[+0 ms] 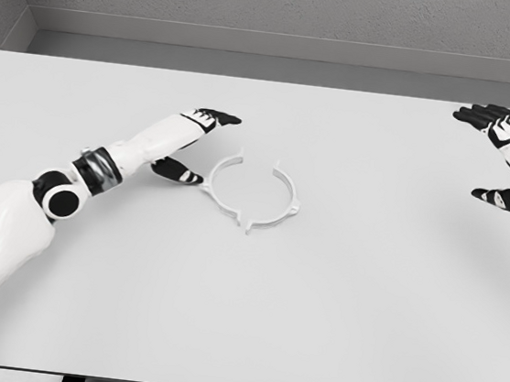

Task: Assemble PVC drainage pipe clamps

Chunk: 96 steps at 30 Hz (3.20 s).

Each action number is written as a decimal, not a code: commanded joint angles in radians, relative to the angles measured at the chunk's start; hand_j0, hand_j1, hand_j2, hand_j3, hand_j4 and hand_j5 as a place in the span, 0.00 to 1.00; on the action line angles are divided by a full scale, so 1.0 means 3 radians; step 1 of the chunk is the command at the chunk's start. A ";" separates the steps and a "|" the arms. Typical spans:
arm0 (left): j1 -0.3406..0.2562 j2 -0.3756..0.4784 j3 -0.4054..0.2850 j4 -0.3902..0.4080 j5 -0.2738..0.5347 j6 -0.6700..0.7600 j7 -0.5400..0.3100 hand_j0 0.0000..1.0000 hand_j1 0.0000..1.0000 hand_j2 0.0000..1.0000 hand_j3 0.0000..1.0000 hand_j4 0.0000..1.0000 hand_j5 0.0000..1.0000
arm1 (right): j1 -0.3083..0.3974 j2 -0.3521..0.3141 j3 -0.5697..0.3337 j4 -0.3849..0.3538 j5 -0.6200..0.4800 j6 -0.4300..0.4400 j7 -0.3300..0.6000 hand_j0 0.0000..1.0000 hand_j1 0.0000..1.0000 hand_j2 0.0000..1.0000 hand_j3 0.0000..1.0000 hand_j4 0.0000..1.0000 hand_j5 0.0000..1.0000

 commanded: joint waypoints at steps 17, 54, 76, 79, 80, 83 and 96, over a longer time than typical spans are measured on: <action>-0.0169 -0.0103 0.0029 0.0256 -0.0011 0.0001 0.0003 1.00 1.00 1.00 1.00 1.00 1.00 | 0.0000 -0.0003 -0.0001 0.0011 -0.0024 0.0005 -0.0002 1.00 1.00 1.00 1.00 1.00 1.00; -0.0189 -0.0256 0.0019 0.0343 -0.0006 0.0001 0.0003 1.00 1.00 1.00 1.00 1.00 1.00 | 0.0000 0.0007 -0.0001 -0.0004 -0.0029 0.0005 -0.0007 1.00 1.00 1.00 1.00 1.00 1.00; -0.0169 -0.0282 -0.0002 0.0276 -0.0022 0.0001 0.0003 1.00 1.00 1.00 1.00 1.00 1.00 | 0.0000 0.0002 -0.0001 0.0001 -0.0029 0.0005 -0.0007 1.00 1.00 1.00 1.00 1.00 1.00; -0.0169 -0.0282 -0.0002 0.0276 -0.0022 0.0001 0.0003 1.00 1.00 1.00 1.00 1.00 1.00 | 0.0000 0.0002 -0.0001 0.0001 -0.0029 0.0005 -0.0007 1.00 1.00 1.00 1.00 1.00 1.00; -0.0169 -0.0282 -0.0002 0.0276 -0.0022 0.0001 -0.0002 1.00 1.00 1.00 1.00 1.00 1.00 | 0.0000 0.0002 -0.0001 -0.0004 -0.0029 0.0005 -0.0007 1.00 1.00 1.00 1.00 1.00 1.00; -0.0164 -0.0308 -0.0002 0.0271 -0.0022 0.0001 0.0003 1.00 1.00 1.00 1.00 1.00 1.00 | 0.0000 0.0007 -0.0006 0.0001 -0.0029 0.0005 -0.0007 1.00 1.00 1.00 1.00 1.00 1.00; -0.0153 -0.0359 -0.0002 0.0266 -0.0093 0.0001 0.0003 1.00 1.00 1.00 1.00 1.00 1.00 | 0.0000 0.0007 -0.0001 0.0001 -0.0029 0.0005 -0.0007 1.00 1.00 1.00 1.00 1.00 1.00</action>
